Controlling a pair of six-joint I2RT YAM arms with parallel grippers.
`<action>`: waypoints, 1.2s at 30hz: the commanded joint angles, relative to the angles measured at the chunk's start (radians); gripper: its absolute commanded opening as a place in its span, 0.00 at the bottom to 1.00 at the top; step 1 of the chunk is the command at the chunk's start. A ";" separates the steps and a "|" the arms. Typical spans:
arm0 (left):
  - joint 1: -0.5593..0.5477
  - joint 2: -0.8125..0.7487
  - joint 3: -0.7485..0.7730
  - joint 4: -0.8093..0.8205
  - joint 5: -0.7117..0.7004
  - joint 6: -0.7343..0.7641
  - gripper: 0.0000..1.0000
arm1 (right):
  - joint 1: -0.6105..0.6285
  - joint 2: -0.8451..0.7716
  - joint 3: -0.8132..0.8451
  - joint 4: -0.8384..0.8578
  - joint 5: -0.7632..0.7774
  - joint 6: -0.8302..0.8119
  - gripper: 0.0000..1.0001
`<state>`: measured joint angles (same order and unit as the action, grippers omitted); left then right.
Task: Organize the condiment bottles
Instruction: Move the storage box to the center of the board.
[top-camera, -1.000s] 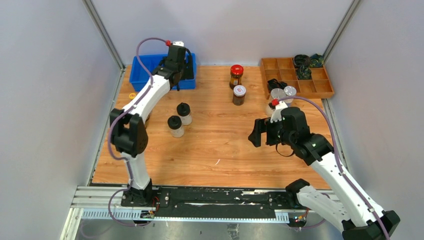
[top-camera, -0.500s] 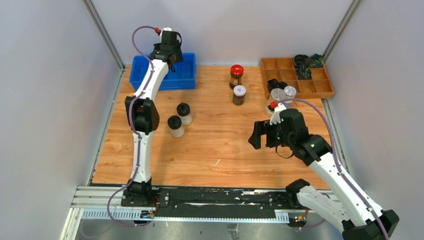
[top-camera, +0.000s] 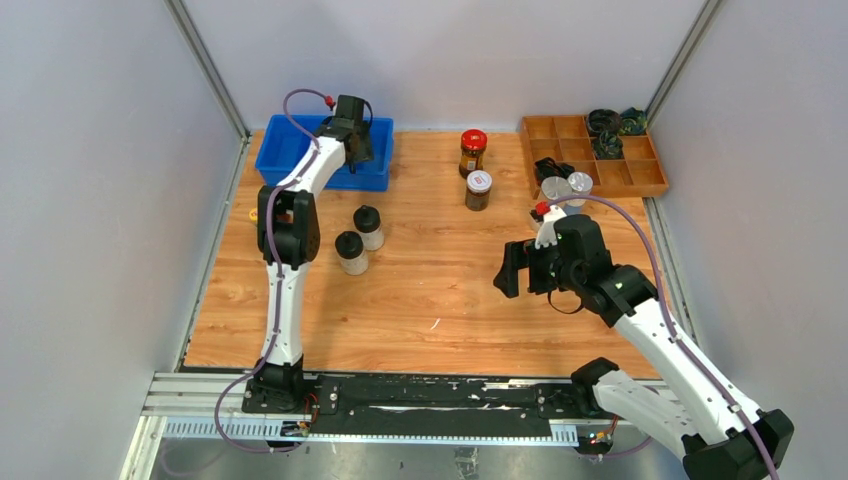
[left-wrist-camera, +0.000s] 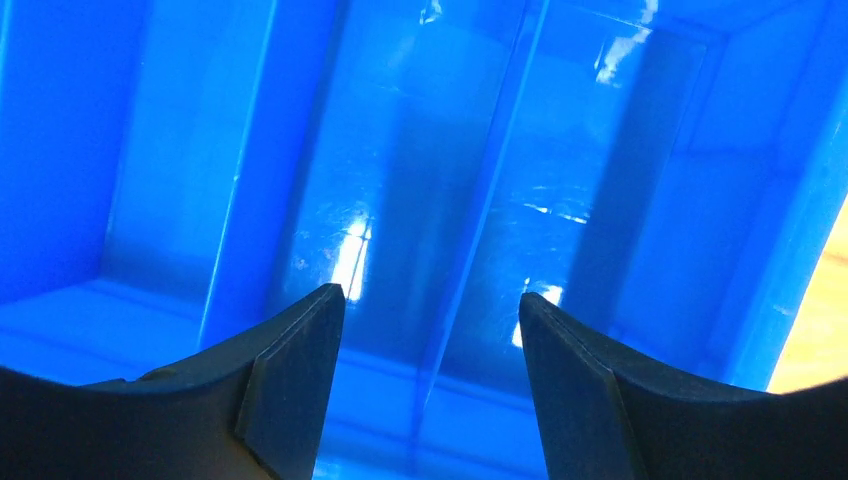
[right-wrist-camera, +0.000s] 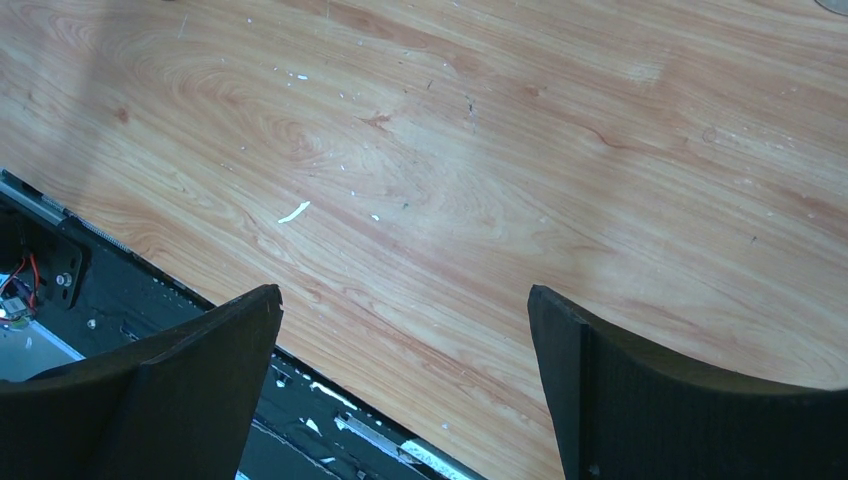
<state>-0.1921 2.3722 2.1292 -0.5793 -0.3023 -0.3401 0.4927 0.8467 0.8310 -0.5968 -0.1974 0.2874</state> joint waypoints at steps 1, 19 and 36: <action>0.000 -0.025 -0.022 0.022 0.007 -0.029 0.69 | 0.005 -0.002 -0.015 0.009 -0.019 -0.015 1.00; -0.019 -0.073 -0.178 -0.011 0.021 -0.012 0.37 | 0.006 -0.013 -0.012 0.014 -0.034 -0.013 1.00; -0.151 -0.209 -0.319 -0.013 0.044 -0.046 0.18 | 0.006 -0.077 -0.015 -0.002 -0.049 0.005 1.00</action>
<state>-0.2787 2.2368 1.8271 -0.5919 -0.2550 -0.3714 0.4927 0.7971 0.8188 -0.5838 -0.2283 0.2882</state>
